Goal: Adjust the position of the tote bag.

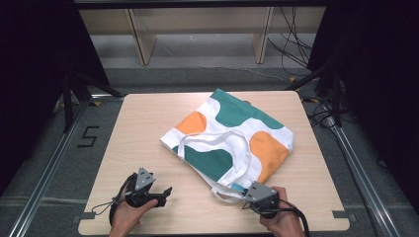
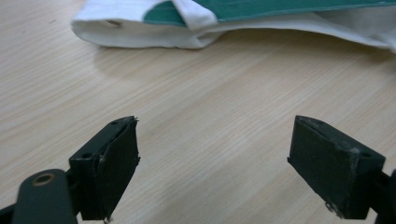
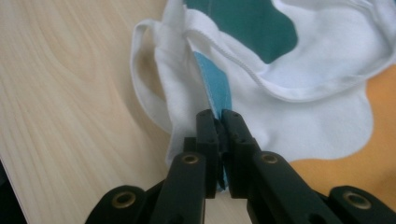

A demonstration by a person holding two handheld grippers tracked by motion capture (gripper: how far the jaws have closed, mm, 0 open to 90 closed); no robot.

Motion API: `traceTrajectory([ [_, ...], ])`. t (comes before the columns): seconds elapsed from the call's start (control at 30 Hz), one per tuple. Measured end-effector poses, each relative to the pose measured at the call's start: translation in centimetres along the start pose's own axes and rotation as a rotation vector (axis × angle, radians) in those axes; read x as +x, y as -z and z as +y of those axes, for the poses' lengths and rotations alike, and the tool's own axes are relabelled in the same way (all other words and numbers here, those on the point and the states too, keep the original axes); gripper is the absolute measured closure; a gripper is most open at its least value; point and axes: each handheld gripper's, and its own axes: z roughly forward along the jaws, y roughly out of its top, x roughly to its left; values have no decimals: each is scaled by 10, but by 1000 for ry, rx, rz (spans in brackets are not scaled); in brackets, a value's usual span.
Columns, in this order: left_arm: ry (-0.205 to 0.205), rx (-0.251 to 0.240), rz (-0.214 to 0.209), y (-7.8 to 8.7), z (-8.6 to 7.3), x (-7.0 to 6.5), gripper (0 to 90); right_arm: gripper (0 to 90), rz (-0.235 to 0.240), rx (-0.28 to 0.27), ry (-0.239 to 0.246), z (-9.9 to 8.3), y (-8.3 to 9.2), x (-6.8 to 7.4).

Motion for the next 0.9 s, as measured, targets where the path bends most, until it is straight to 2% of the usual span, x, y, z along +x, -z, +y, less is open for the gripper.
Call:
traceTrajectory([
  [0.03, 4, -3, 4, 0, 1, 1, 149, 876, -3, -3, -8, -4, 4, -4],
  [0.1, 45, -39, -2, -2, 1, 0, 148, 877, -18, -2, -44, -14, 13, -9],
  [0.13, 51, -50, -6, -2, 1, 1, 148, 877, -26, -9, -38, -19, 16, -13],
  [0.17, 57, -54, 11, -3, 1, 1, 148, 881, -44, -14, -67, -29, 24, -20],
  [0.23, 21, -33, 34, -6, 4, 3, 148, 882, -47, -17, -73, -34, 27, -24],
  [0.3, 14, -15, 45, -15, 7, 3, 149, 883, -69, -30, -103, -46, 37, -36],
  [0.33, 14, -15, 45, -15, 7, 3, 151, 883, -69, -30, -103, -46, 37, -36],
  [0.37, -23, 18, 51, -17, 9, 4, 151, 884, -77, -32, -117, -49, 39, -39],
  [0.4, -27, 44, 49, -24, 12, 4, 160, 883, -91, -32, -136, -55, 42, -45],
  [0.53, -57, 62, 72, -37, 17, 7, 183, 883, -102, -35, -147, -62, 45, -52],
  [0.6, -32, 67, 69, -45, 19, 9, 198, 883, -110, -37, -144, -64, 46, -56],
  [0.73, -42, 56, 80, -56, 24, 10, 247, 883, -119, -36, -148, -69, 48, -60],
  [0.77, -66, 57, 76, -61, 26, 10, 263, 881, -125, -32, -160, -71, 47, -61],
  [0.8, -66, 57, 76, -61, 26, 10, 283, 881, -125, -32, -160, -71, 47, -61],
  [0.87, -97, 33, 84, -64, 31, 7, 305, 865, -121, -35, -158, -73, 46, -62],
  [0.9, -122, 21, 90, -67, 34, 5, 339, 823, -122, -24, -163, -73, 44, -61],
])
